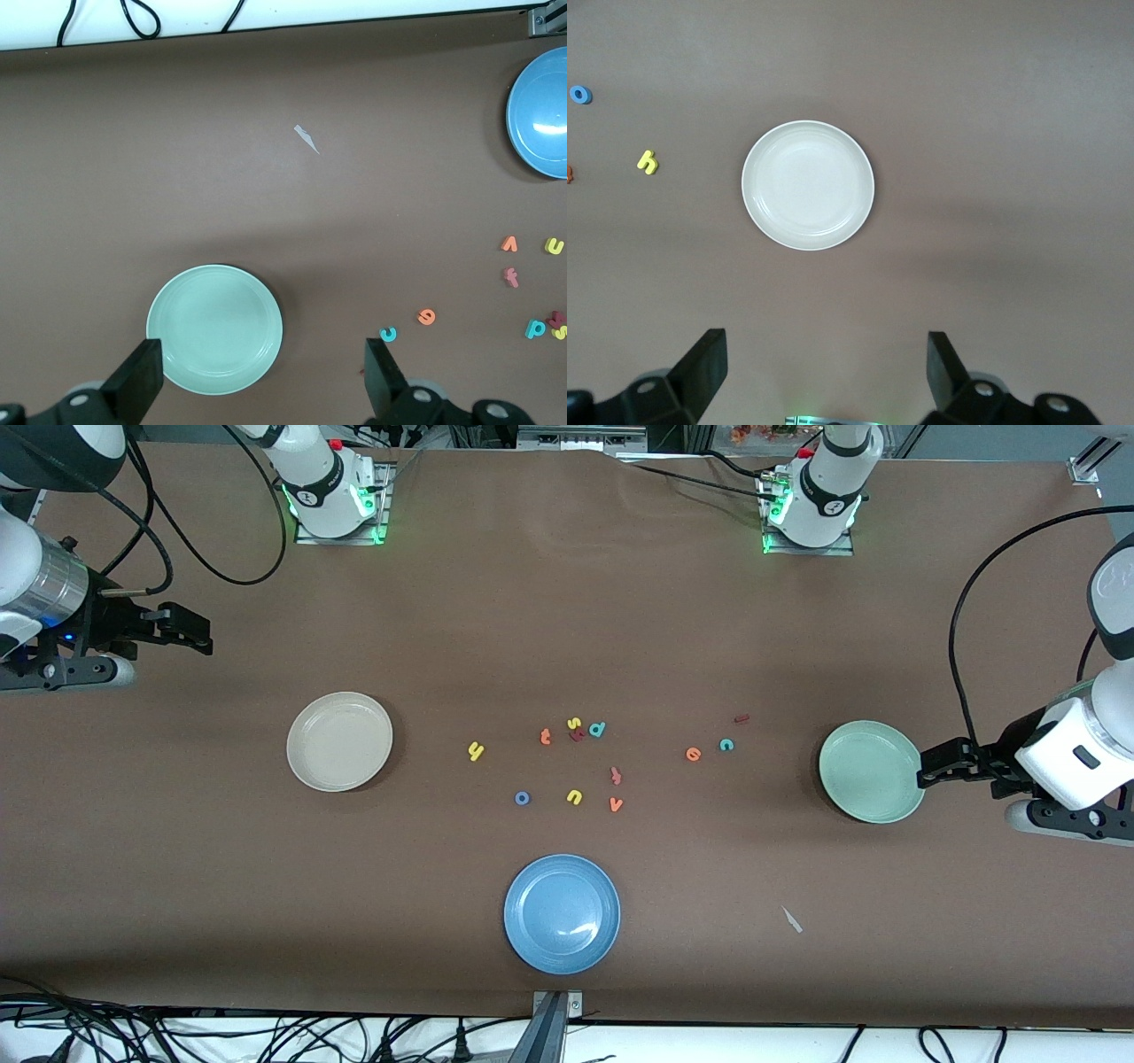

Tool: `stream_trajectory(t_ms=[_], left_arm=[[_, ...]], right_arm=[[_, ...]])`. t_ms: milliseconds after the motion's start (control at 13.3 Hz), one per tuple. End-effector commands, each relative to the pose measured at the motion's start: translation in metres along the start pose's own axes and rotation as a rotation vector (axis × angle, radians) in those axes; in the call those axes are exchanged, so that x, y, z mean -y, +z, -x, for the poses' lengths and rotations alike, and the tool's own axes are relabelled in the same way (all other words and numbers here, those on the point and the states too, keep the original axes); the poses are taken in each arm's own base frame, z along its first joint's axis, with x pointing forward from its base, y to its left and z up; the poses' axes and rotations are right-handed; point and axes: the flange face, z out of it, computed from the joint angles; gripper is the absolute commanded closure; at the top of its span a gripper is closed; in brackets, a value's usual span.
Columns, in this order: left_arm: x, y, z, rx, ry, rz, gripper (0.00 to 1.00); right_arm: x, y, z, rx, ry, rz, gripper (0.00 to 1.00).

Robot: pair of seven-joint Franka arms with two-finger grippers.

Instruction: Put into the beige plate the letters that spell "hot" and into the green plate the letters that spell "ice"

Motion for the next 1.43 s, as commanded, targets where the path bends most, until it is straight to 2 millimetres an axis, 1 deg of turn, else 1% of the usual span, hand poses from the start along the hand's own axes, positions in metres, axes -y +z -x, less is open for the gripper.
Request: stream_trajectory(t_ms=[0, 828, 1054, 1280, 1356], left_arm=[[-0.003, -0.011, 0.003, -0.007, 0.009, 0.010, 0.00], [-0.002, -0.011, 0.003, -0.007, 0.009, 0.013, 0.00], [-0.002, -0.011, 0.003, -0.007, 0.009, 0.013, 0.00], [0.002, -0.011, 0.003, -0.007, 0.002, 0.011, 0.00], [0.000, -0.011, 0.003, -0.007, 0.005, 0.012, 0.00]], right_arm=[[-0.001, -0.002, 0.002, 0.002, -0.010, 0.016, 0.00], [-0.001, -0.002, 0.001, -0.003, -0.009, 0.014, 0.00], [0.004, -0.001, -0.001, -0.007, -0.009, 0.009, 0.00], [0.008, 0.011, -0.009, 0.008, -0.012, -0.013, 0.00], [0.013, 0.014, -0.012, 0.006, -0.016, -0.023, 0.01]])
